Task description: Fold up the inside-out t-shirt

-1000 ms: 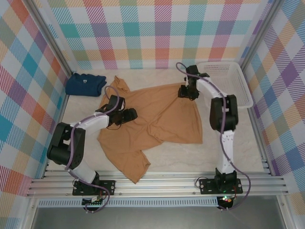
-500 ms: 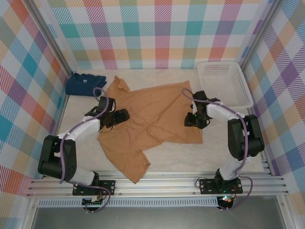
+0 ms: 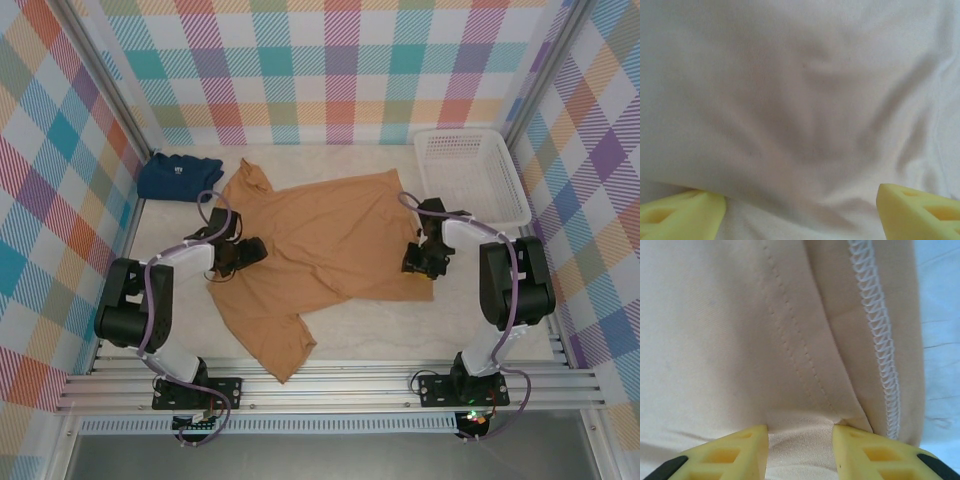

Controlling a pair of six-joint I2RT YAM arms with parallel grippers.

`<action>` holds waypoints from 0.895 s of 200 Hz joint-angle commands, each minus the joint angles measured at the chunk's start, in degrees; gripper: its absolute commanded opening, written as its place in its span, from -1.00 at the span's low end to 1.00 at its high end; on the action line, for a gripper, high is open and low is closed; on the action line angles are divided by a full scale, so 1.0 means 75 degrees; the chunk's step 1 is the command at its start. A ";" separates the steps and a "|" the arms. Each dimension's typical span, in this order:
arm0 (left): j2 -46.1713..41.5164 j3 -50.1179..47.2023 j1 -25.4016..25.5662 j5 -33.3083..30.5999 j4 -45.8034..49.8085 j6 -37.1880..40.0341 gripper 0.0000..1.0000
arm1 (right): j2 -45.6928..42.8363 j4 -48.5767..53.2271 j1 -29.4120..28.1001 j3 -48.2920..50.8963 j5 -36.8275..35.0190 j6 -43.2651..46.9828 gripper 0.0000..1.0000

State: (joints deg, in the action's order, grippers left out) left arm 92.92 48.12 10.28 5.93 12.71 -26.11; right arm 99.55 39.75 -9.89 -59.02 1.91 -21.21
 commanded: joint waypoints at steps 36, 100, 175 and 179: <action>0.0918 0.0904 -0.0082 -0.0041 0.0214 0.0441 0.62 | 0.0060 0.0046 0.0412 -0.0001 -0.0517 -0.0094 -0.22; -0.0855 0.0231 0.0187 0.0530 0.0755 0.0443 0.63 | -0.1198 -0.0511 0.0145 0.0244 0.0470 0.0090 -0.10; -0.2521 -0.1591 0.2139 0.1610 0.1471 -0.0799 0.63 | 0.0157 -0.1689 -0.0712 -0.0939 -0.0008 0.0023 -0.10; -0.2543 -0.1656 0.2206 0.1651 0.1470 -0.0843 0.63 | 0.0308 -0.1646 -0.0746 -0.1038 -0.0081 0.0075 -0.10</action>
State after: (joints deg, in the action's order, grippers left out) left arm 75.50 39.44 23.90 14.28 20.51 -27.75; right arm 95.64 29.91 -15.00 -62.22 4.21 -21.65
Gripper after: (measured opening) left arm 0.818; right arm 0.451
